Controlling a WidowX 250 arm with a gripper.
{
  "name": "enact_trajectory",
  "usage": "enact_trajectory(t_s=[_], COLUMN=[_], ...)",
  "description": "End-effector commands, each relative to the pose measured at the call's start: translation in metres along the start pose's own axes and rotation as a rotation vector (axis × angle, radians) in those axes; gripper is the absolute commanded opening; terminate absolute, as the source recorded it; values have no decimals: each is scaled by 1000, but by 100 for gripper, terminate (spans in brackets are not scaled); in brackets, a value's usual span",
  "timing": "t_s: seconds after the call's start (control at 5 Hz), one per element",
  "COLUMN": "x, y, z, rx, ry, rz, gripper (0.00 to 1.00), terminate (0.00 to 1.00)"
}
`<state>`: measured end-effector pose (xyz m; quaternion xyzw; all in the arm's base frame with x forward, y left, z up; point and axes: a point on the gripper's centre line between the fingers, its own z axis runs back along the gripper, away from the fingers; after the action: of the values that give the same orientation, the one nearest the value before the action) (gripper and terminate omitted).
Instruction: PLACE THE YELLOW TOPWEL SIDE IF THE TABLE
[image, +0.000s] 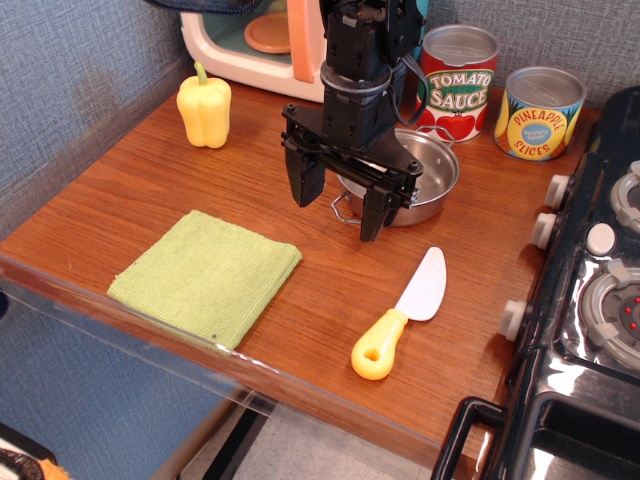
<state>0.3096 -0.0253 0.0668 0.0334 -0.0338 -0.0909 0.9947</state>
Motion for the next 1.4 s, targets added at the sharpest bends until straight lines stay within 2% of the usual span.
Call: enact_trajectory(t_s=[0.0,0.2,0.4,0.6,0.8,1.0,1.2], x=[0,-26,-59,-86,-97,-96,-88], y=[0,9,23,45,61,72,79], z=[0,-8,-17,-28,-43,-42,-31], rx=[0,-56,-70,-45,9,28,17], ry=[0,-11,-11,-2,19,4,-31], rz=[0,-14,-33,-23,-21,-14,6], gripper=[100,100,100,100,100,100,100], terminate=[0,0,0,0,0,0,0])
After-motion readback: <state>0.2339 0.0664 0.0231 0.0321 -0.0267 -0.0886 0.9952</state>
